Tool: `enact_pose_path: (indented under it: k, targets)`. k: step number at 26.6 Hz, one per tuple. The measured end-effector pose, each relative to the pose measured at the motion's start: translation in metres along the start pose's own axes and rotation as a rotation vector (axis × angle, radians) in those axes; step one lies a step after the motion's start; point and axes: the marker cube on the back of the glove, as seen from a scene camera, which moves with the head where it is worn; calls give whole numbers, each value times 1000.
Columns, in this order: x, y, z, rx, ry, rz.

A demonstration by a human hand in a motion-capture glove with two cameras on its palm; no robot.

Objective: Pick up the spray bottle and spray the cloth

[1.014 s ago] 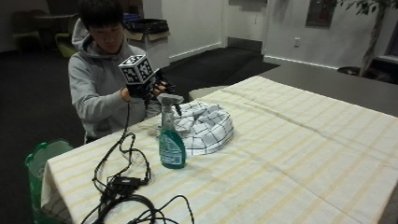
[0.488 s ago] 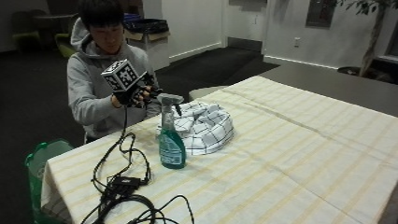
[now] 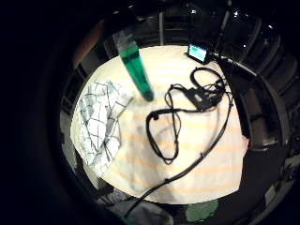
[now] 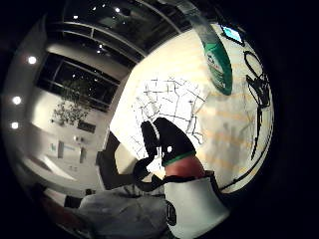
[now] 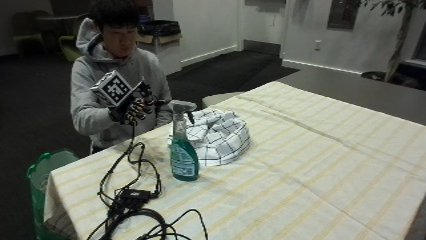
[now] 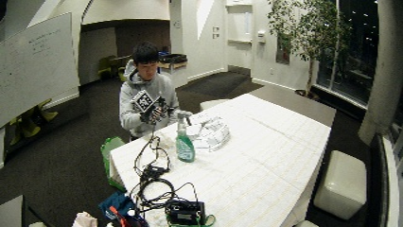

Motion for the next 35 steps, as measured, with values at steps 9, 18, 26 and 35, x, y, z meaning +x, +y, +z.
enact_pose_path:
  k: [9, 18, 26, 35]
  targets:
    - [12, -20, -2, 103, -48, 136]
    - [16, -37, 3, 61, -124, 66]
    - [16, -49, 16, 74, -231, 104]
    - [19, -70, 28, 60, -322, 150]
